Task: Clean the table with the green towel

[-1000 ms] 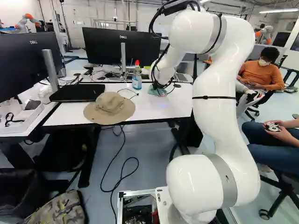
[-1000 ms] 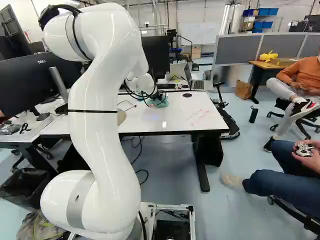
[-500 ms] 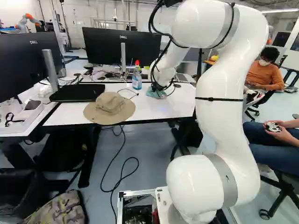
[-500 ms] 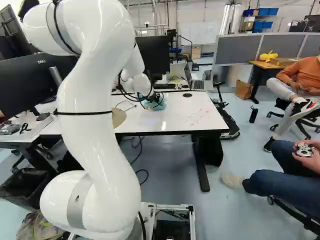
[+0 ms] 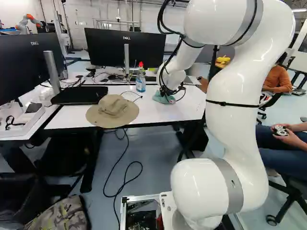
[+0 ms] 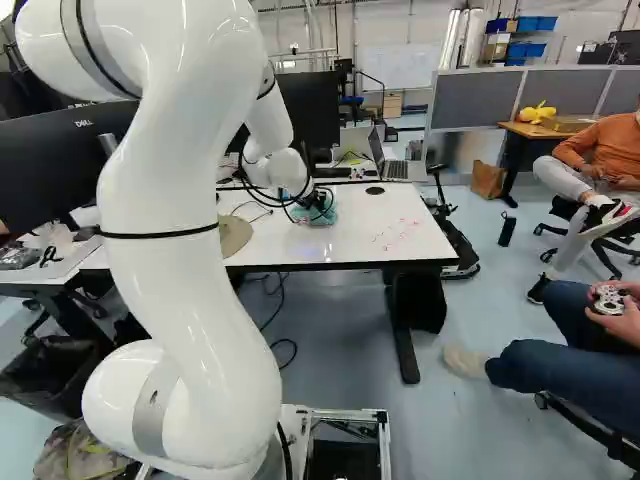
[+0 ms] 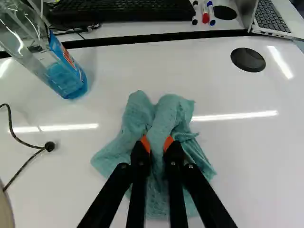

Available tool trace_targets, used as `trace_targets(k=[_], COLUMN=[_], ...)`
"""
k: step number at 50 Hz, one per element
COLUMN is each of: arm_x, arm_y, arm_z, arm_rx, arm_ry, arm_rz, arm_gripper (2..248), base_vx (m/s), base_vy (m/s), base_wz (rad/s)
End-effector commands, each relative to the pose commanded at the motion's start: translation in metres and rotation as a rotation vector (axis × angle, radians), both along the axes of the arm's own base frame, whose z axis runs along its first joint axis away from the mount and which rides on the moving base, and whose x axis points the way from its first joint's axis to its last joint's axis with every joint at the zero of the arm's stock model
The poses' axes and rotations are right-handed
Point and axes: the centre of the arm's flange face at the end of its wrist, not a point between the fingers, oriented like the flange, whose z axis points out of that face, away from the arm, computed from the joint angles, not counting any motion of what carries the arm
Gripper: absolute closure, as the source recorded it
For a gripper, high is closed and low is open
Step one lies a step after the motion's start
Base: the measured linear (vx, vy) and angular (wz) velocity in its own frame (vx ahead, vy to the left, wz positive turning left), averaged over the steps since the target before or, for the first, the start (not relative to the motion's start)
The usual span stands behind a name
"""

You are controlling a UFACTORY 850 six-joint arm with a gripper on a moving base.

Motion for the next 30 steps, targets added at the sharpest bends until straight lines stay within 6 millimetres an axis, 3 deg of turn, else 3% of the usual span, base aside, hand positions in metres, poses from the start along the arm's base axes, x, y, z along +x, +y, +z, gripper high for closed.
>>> trace_targets(k=[18,30], arm_x=[-0.005,-0.005], arm_y=[-0.030,-0.031], arm_z=[0.000,0.001], arm_rx=[0.000,0.000], arm_ry=[0.001,0.000], arm_rz=[-0.053,-0.055], arm_gripper=[203,203], base_vx=[0.000,0.000], base_vy=[0.000,0.000], base_wz=[0.000,0.000])
